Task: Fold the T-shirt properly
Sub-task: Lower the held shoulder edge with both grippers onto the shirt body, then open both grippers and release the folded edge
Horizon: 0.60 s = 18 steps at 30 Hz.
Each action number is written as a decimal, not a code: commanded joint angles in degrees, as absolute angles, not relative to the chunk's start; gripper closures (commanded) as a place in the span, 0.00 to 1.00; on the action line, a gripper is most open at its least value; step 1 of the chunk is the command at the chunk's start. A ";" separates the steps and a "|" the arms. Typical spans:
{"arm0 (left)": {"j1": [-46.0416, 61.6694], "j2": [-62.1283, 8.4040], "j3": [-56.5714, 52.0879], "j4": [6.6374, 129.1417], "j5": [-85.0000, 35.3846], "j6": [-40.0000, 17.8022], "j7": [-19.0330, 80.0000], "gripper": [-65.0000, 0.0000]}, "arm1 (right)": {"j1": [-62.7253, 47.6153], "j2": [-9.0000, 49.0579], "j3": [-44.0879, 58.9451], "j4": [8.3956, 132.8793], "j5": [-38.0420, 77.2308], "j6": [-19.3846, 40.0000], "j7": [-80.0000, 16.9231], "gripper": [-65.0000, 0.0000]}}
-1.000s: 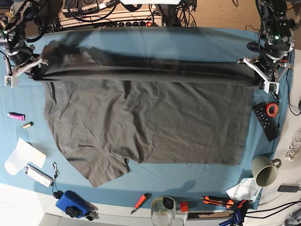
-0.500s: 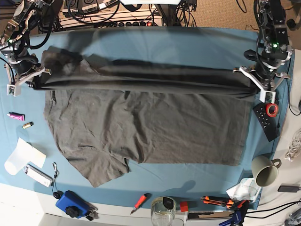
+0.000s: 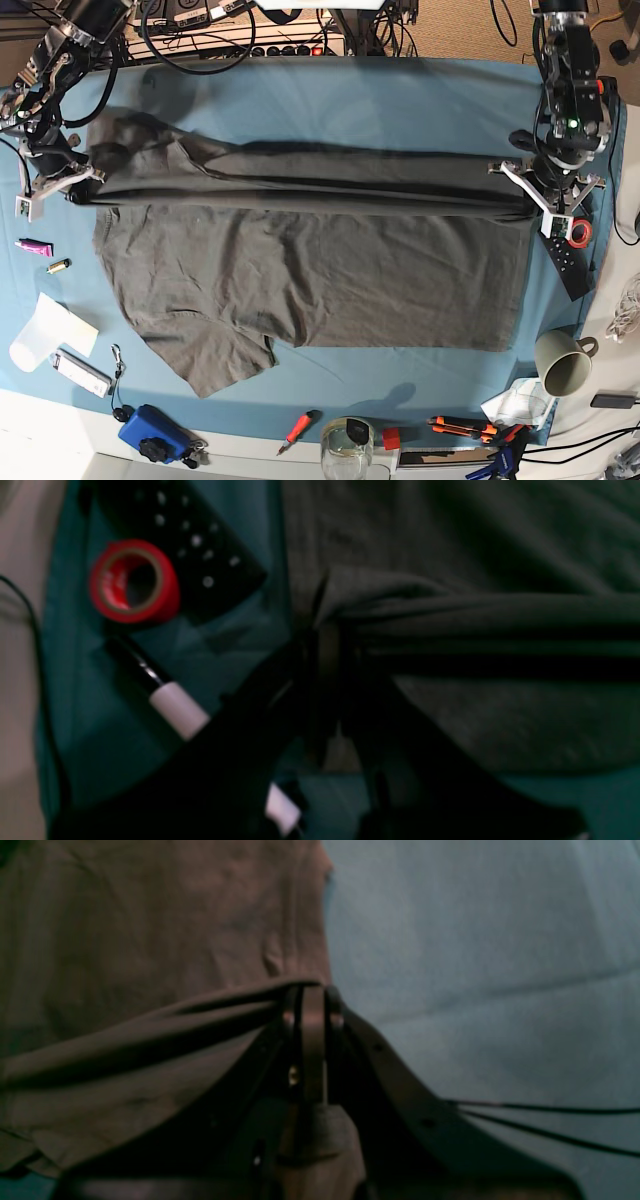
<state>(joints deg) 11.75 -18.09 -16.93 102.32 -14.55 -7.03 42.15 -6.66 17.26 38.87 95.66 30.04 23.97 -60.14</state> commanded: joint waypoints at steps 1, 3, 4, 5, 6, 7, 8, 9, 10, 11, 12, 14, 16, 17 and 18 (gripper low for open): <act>10.15 -19.05 -17.37 102.76 -13.74 -6.04 40.86 1.00 | -5.82 18.74 39.31 96.51 29.74 23.64 -58.63 1.00; 8.67 -18.90 -17.37 102.52 -13.74 -6.07 40.84 1.00 | -5.85 18.74 39.00 96.51 29.34 23.64 -58.26 1.00; 7.90 -18.83 -17.37 102.52 -13.74 -6.07 40.73 1.00 | -5.82 18.72 38.70 96.47 28.82 23.62 -58.15 1.00; 7.27 -18.65 -17.37 102.52 -13.72 -6.04 40.18 1.00 | -5.85 18.76 38.19 96.31 28.51 23.59 -57.89 1.00; 6.70 -18.35 -17.37 102.52 -13.69 -6.04 39.35 1.00 | -5.82 18.74 37.78 96.05 28.38 23.62 -57.60 1.00; 6.17 -17.87 -17.37 102.52 -13.63 -6.07 38.48 1.00 | -5.82 18.74 37.30 95.72 28.38 23.62 -57.25 1.00; 5.67 -17.32 -17.37 102.52 -13.61 -6.07 38.35 1.00 | -5.67 18.74 36.77 95.33 28.40 23.59 -57.08 1.00; 5.15 -16.60 -17.37 102.52 -13.50 -6.07 38.35 1.00 | -5.50 18.74 36.27 94.91 28.21 23.59 -57.01 1.00; 4.73 -15.92 -17.37 102.48 -13.50 -6.04 38.46 1.00 | -5.19 18.72 35.70 94.67 27.86 23.57 -56.99 1.00; 4.56 -15.35 -17.37 102.45 -13.50 -6.07 38.44 1.00 | -4.82 18.74 35.14 94.41 27.27 23.53 -57.01 1.00; 4.43 -14.90 -17.37 102.43 -13.50 -6.07 38.46 1.00 | -4.36 18.74 34.65 94.13 26.70 23.53 -57.01 1.00; 4.47 -14.20 -17.37 102.37 -12.78 -6.09 38.50 1.00 | -3.36 18.74 33.93 93.62 25.47 23.51 -57.01 1.00; 4.64 -13.93 -17.37 102.37 -11.31 -6.07 38.52 1.00 | -2.70 18.74 33.80 93.62 24.97 23.49 -57.01 1.00; 4.75 -13.98 -17.37 102.35 -10.46 -6.07 38.52 1.00 | -2.46 18.74 33.80 93.62 24.97 23.44 -57.04 1.00; 4.75 -13.98 -17.37 102.35 -9.65 -6.07 38.52 1.00 | -2.28 18.74 33.80 93.62 24.71 23.46 -57.06 1.00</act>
<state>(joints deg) 5.54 -13.37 -16.99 101.45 -10.15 -6.46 39.99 -3.14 17.30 33.45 92.84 24.88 23.77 -58.43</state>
